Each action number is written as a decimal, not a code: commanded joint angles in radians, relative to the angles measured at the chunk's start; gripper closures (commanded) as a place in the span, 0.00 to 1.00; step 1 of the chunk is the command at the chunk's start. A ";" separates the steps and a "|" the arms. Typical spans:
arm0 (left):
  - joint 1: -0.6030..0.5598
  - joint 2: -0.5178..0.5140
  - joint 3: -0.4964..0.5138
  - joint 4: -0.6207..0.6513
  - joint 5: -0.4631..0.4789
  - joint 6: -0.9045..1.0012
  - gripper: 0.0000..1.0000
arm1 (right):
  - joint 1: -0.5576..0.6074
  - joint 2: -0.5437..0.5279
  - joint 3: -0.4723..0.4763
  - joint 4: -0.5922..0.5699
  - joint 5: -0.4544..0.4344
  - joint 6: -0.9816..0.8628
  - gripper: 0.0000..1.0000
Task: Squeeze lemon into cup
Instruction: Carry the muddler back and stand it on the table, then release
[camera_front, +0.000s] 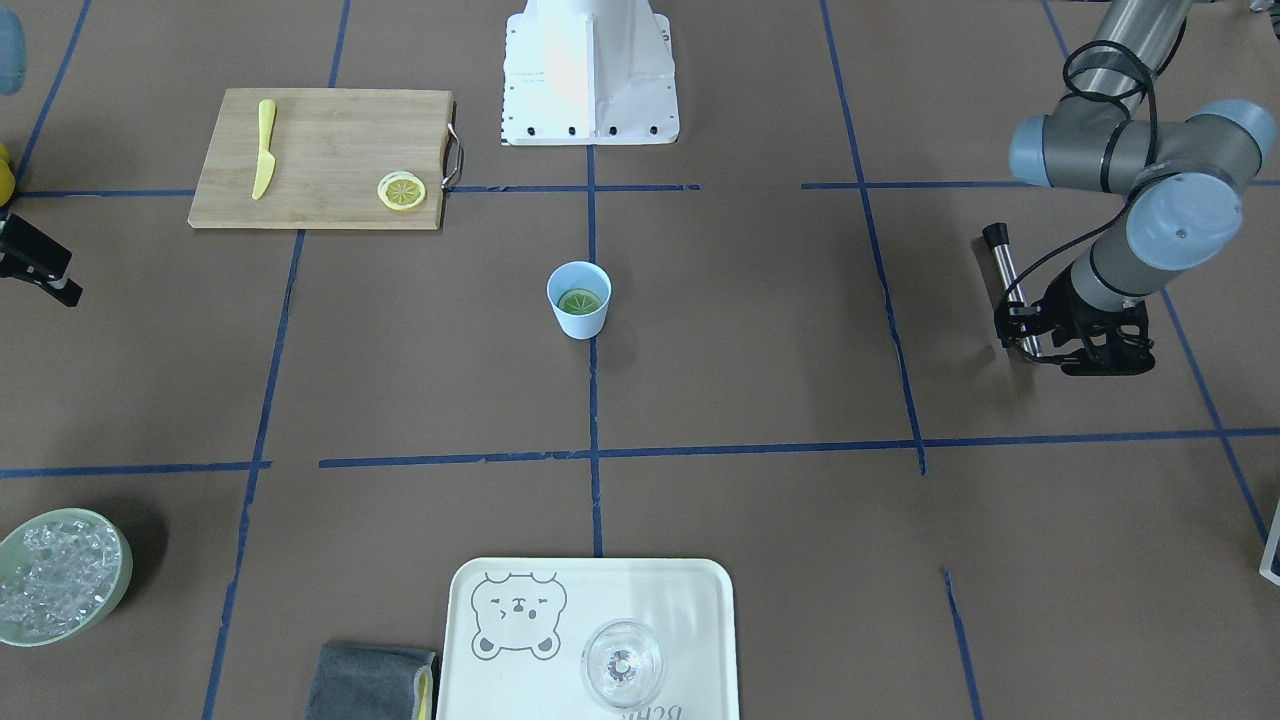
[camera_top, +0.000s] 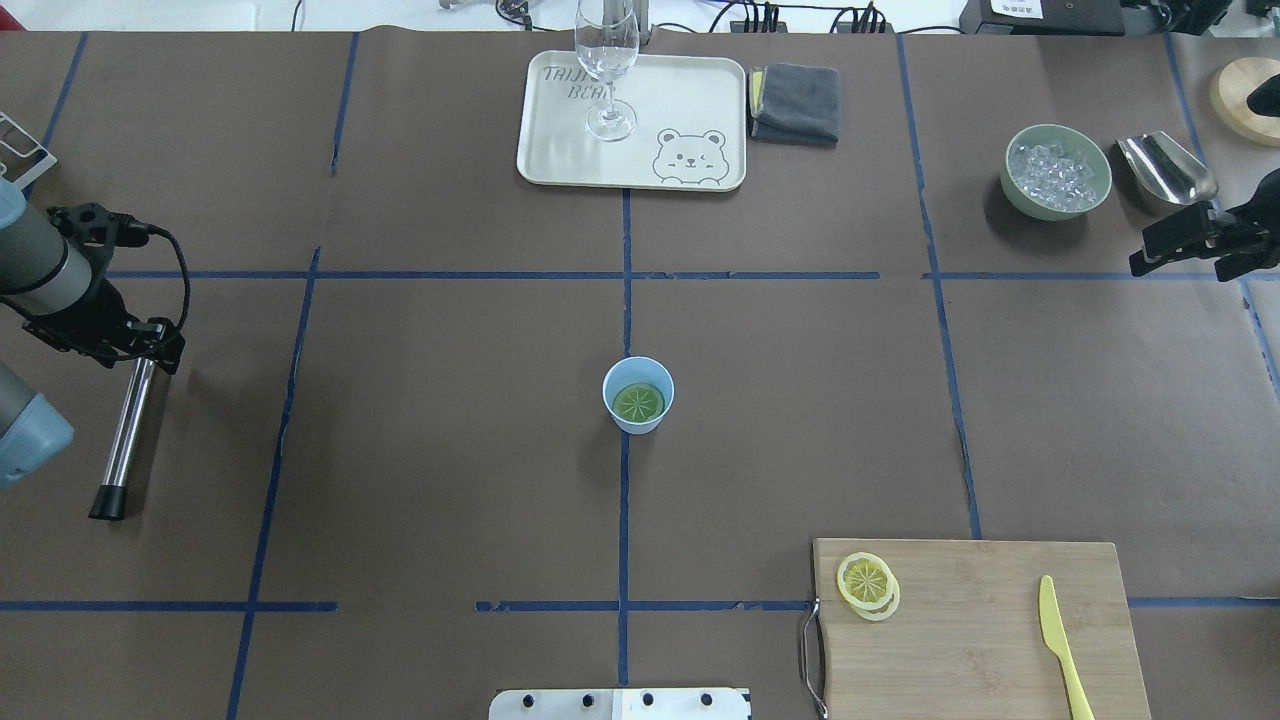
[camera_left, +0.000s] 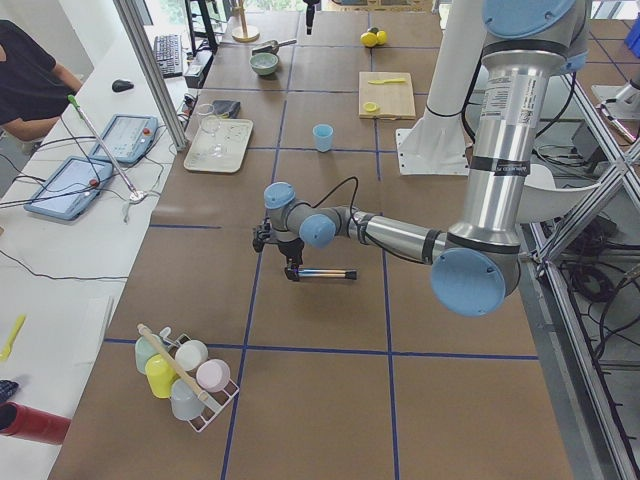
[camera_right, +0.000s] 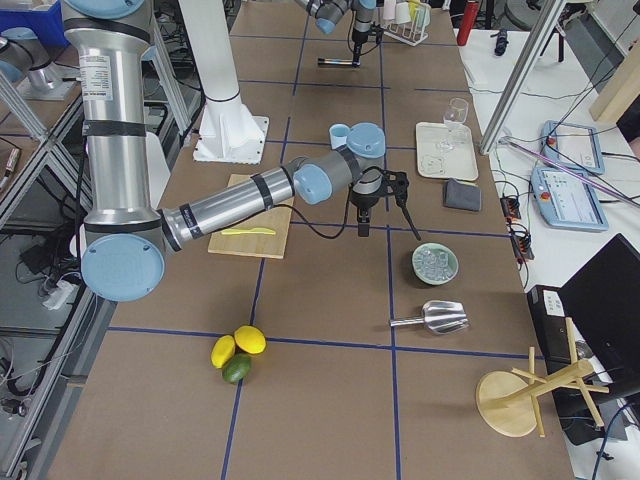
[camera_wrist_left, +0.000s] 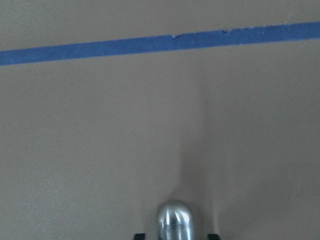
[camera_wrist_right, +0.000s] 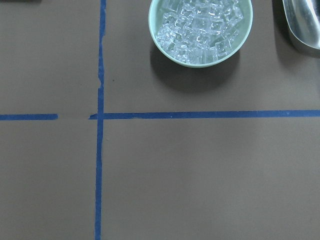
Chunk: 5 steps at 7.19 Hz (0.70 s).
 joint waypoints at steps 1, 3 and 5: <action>-0.002 0.000 -0.023 0.001 -0.001 0.003 0.23 | 0.000 0.002 0.000 0.001 0.003 0.000 0.00; -0.056 0.044 -0.162 0.003 -0.001 0.019 0.24 | 0.024 0.008 0.012 -0.011 0.014 -0.011 0.00; -0.315 0.157 -0.211 0.001 -0.156 0.381 0.20 | 0.066 0.000 0.009 -0.037 0.058 -0.046 0.00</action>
